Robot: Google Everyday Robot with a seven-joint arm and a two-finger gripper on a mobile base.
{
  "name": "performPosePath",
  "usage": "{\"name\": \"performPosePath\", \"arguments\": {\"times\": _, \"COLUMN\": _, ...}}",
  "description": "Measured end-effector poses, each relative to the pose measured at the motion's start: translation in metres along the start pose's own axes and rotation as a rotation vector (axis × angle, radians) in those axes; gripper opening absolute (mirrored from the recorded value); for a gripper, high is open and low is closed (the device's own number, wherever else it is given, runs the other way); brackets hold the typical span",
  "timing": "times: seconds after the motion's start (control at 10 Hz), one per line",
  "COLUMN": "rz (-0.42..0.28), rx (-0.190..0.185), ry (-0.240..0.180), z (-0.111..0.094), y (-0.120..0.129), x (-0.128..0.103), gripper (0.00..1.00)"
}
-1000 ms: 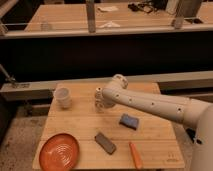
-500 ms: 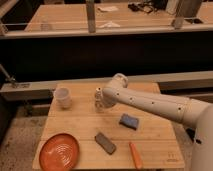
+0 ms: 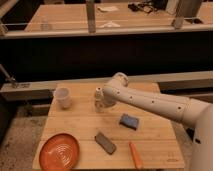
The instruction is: Knock the bottle over
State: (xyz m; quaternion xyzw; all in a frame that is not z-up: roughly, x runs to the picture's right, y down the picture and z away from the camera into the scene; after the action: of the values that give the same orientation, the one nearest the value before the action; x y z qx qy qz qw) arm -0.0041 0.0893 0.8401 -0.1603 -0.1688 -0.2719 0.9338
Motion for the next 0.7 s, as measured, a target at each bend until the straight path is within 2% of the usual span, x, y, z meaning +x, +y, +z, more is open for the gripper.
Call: {"name": "performPosePath", "arguments": {"times": 0.7, "rz": -0.031, "rx": -0.004, "ry": -0.021, "z": 0.0040, "y": -0.0042, "x": -0.0016, "gripper": 0.08}}
